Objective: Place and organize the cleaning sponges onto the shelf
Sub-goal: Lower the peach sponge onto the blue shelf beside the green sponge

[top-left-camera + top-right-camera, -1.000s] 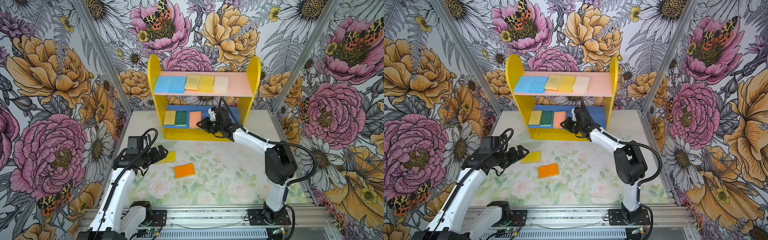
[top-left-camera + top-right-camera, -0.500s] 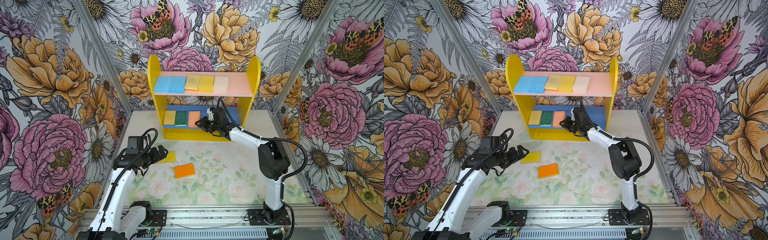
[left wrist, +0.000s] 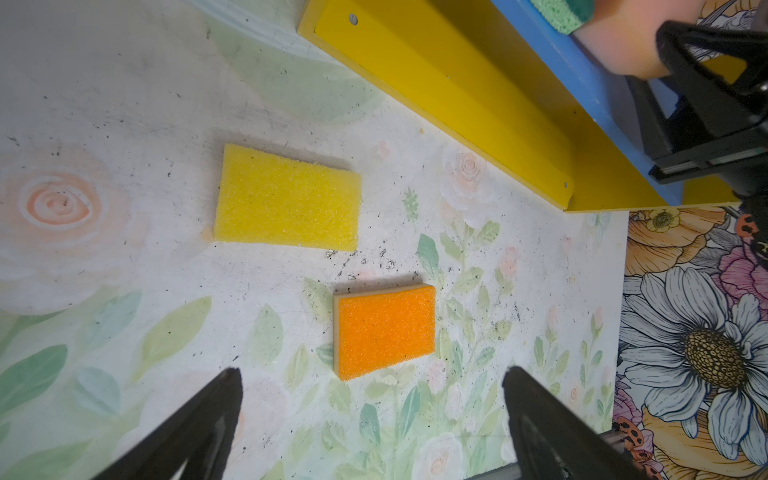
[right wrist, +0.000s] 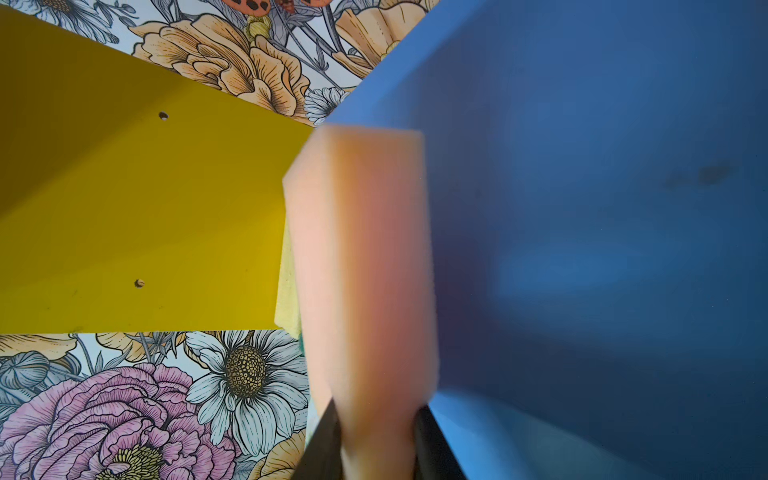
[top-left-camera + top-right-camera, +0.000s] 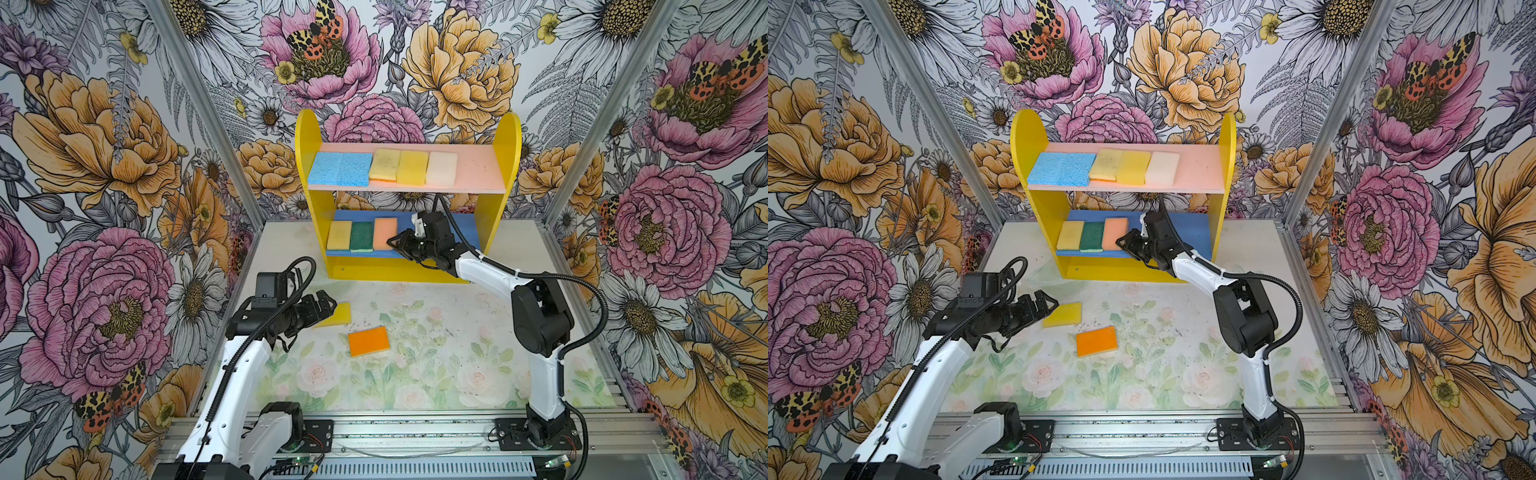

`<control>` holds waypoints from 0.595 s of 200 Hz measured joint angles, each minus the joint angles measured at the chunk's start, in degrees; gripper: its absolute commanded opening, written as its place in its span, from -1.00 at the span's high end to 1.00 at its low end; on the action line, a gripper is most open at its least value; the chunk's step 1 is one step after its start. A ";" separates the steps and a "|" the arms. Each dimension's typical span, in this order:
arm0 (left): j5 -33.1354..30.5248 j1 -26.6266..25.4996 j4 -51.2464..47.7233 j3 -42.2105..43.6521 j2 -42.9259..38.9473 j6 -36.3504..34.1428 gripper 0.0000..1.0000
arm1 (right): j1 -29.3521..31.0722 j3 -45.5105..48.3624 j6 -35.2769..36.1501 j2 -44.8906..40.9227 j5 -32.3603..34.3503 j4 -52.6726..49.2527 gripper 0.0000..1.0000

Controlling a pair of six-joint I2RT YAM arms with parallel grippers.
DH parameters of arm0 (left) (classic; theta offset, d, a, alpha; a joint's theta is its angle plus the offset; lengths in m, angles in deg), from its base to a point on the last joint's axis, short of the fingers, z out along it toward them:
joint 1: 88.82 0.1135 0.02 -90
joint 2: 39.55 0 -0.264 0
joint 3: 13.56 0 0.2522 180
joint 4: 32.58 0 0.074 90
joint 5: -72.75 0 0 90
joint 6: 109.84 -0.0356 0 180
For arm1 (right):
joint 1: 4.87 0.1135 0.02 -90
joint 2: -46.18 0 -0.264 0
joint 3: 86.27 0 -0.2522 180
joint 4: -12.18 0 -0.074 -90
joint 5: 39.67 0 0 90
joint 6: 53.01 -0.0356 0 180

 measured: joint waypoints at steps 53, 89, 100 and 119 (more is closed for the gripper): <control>0.00 0.00 0.00 0.00 0.00 0.00 -0.98 | -0.24 -1.09 -0.15 1.88 -0.44 0.31 0.43; 0.00 -0.02 0.00 0.00 0.00 0.00 -0.98 | -0.39 -1.09 -0.17 2.05 -0.48 0.02 0.34; 0.00 0.00 0.00 0.02 0.00 0.00 -0.98 | -0.55 -1.09 -0.11 2.05 -0.57 -0.07 0.27; 0.00 0.00 0.00 0.02 0.00 0.00 -0.98 | -0.66 -1.09 -0.31 2.05 -1.14 -0.24 0.19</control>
